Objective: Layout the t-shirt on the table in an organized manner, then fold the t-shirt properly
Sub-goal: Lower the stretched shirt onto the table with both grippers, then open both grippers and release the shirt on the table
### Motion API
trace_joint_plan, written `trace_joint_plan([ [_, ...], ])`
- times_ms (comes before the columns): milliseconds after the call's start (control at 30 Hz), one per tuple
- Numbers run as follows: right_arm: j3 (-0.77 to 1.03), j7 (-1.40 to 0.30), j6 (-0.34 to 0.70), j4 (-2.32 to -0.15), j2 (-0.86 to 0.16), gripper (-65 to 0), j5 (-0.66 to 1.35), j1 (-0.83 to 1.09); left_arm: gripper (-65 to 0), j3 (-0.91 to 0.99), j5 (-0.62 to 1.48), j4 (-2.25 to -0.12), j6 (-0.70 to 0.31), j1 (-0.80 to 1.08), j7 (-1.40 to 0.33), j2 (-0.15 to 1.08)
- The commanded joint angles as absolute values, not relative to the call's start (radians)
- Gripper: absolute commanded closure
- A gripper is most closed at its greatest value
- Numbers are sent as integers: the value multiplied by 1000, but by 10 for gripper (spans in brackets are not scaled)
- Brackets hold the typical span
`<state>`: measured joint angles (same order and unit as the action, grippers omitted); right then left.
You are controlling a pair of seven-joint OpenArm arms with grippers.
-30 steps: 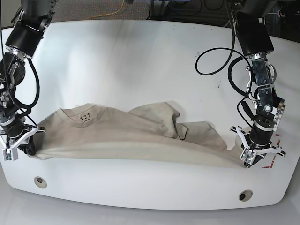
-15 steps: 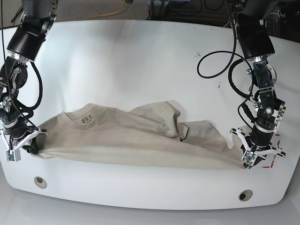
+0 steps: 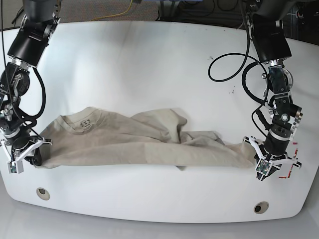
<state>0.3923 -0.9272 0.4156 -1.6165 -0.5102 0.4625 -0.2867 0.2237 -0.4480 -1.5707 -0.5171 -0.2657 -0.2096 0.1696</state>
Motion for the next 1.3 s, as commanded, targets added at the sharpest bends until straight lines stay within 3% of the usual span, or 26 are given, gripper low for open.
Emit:
trace_joint_plan([
  [0, 403, -900, 412, -1699, -533, 0, 475, -289, 0, 229, -440, -1613, -504, -288, -182, 179],
  [400, 404, -901, 406, -1876, -530, 0, 473, -185, 0, 231, -440, -1696, -504, -285, -183, 179],
  [600, 403, -901, 406, -1873, -506, 0, 472, -173, 0, 231, -440, -1698, -504, -251, -185, 179],
  [833, 403, -901, 404, -1870, -503, 0, 472, -176, -82, 228, -440, -1698, -504, -209, -182, 177],
  [1267, 400, -903, 404, -1813, -535, 0, 470, -246, -83, 229, -440, -1728, -504, -205, -182, 177],
])
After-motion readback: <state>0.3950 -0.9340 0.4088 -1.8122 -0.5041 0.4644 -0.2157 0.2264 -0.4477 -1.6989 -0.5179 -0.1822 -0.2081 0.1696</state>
